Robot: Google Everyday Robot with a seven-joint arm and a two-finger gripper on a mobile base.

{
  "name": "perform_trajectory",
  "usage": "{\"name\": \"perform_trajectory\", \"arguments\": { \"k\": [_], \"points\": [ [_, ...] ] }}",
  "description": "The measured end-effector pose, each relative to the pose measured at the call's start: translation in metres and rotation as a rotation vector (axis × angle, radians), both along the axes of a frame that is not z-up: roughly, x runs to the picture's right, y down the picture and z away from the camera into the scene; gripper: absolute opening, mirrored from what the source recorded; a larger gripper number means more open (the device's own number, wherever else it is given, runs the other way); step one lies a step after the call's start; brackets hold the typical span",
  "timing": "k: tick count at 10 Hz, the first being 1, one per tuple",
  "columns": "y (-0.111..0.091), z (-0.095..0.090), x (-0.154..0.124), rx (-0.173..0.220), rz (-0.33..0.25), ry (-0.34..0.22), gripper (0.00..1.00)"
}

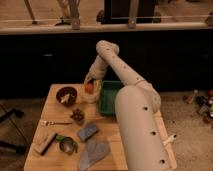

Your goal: Place apple in paper cup

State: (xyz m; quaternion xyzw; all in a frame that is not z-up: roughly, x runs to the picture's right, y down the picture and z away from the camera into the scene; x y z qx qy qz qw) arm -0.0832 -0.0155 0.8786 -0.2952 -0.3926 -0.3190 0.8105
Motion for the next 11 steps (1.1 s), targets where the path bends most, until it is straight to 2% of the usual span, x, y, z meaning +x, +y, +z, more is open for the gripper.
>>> {"name": "perform_trajectory", "arguments": {
  "k": [2, 3, 11],
  "points": [
    [0.0003, -0.0025, 0.0009, -0.006, 0.003, -0.003, 0.76],
    [0.0006, -0.0031, 0.0012, -0.008, 0.004, -0.003, 0.8],
    [0.0004, -0.0078, 0.0057, -0.02, 0.002, 0.005, 0.8]
  ]
}}
